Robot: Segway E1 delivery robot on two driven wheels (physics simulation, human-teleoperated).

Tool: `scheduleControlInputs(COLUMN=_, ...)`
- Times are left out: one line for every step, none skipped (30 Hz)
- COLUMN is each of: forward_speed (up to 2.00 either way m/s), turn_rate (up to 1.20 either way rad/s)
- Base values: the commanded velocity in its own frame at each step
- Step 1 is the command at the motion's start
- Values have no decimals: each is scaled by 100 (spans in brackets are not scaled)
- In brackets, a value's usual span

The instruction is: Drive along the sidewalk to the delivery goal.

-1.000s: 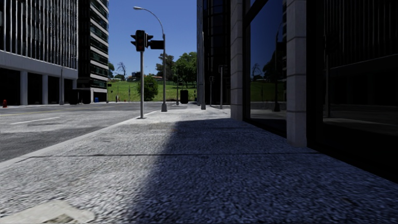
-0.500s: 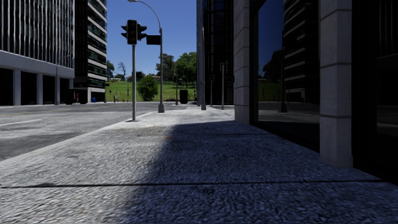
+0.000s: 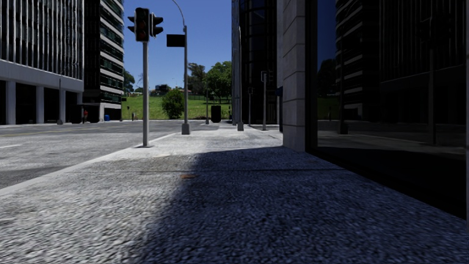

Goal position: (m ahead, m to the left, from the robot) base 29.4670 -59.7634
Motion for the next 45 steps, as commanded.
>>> scheduleControlInputs(forward_speed=200, turn_rate=0)
scheduleControlInputs(forward_speed=200, turn_rate=0)
scheduleControlInputs(forward_speed=200, turn_rate=0)
scheduleControlInputs(forward_speed=200, turn_rate=0)
scheduleControlInputs(forward_speed=200, turn_rate=0)
scheduleControlInputs(forward_speed=200, turn_rate=0)
scheduleControlInputs(forward_speed=200, turn_rate=0)
scheduleControlInputs(forward_speed=200, turn_rate=0)
scheduleControlInputs(forward_speed=200, turn_rate=0)
scheduleControlInputs(forward_speed=200, turn_rate=0)
scheduleControlInputs(forward_speed=200, turn_rate=0)
scheduleControlInputs(forward_speed=200, turn_rate=0)
scheduleControlInputs(forward_speed=200, turn_rate=0)
scheduleControlInputs(forward_speed=200, turn_rate=0)
scheduleControlInputs(forward_speed=200, turn_rate=0)
scheduleControlInputs(forward_speed=200, turn_rate=0)
scheduleControlInputs(forward_speed=200, turn_rate=0)
scheduleControlInputs(forward_speed=200, turn_rate=0)
scheduleControlInputs(forward_speed=200, turn_rate=0)
scheduleControlInputs(forward_speed=200, turn_rate=0)
scheduleControlInputs(forward_speed=200, turn_rate=0)
scheduleControlInputs(forward_speed=200, turn_rate=0)
scheduleControlInputs(forward_speed=200, turn_rate=0)
scheduleControlInputs(forward_speed=200, turn_rate=0)
scheduleControlInputs(forward_speed=200, turn_rate=0)
scheduleControlInputs(forward_speed=200, turn_rate=0)
scheduleControlInputs(forward_speed=200, turn_rate=0)
scheduleControlInputs(forward_speed=200, turn_rate=0)
scheduleControlInputs(forward_speed=200, turn_rate=0)
scheduleControlInputs(forward_speed=200, turn_rate=0)
scheduleControlInputs(forward_speed=200, turn_rate=0)
scheduleControlInputs(forward_speed=200, turn_rate=0)
scheduleControlInputs(forward_speed=200, turn_rate=0)
scheduleControlInputs(forward_speed=200, turn_rate=0)
scheduleControlInputs(forward_speed=200, turn_rate=0)
scheduleControlInputs(forward_speed=200, turn_rate=0)
scheduleControlInputs(forward_speed=200, turn_rate=0)
scheduleControlInputs(forward_speed=200, turn_rate=0)
scheduleControlInputs(forward_speed=200, turn_rate=0)
scheduleControlInputs(forward_speed=200, turn_rate=0)
scheduleControlInputs(forward_speed=200, turn_rate=0)
scheduleControlInputs(forward_speed=200, turn_rate=0)
scheduleControlInputs(forward_speed=200, turn_rate=0)
scheduleControlInputs(forward_speed=200, turn_rate=0)
scheduleControlInputs(forward_speed=200, turn_rate=0)
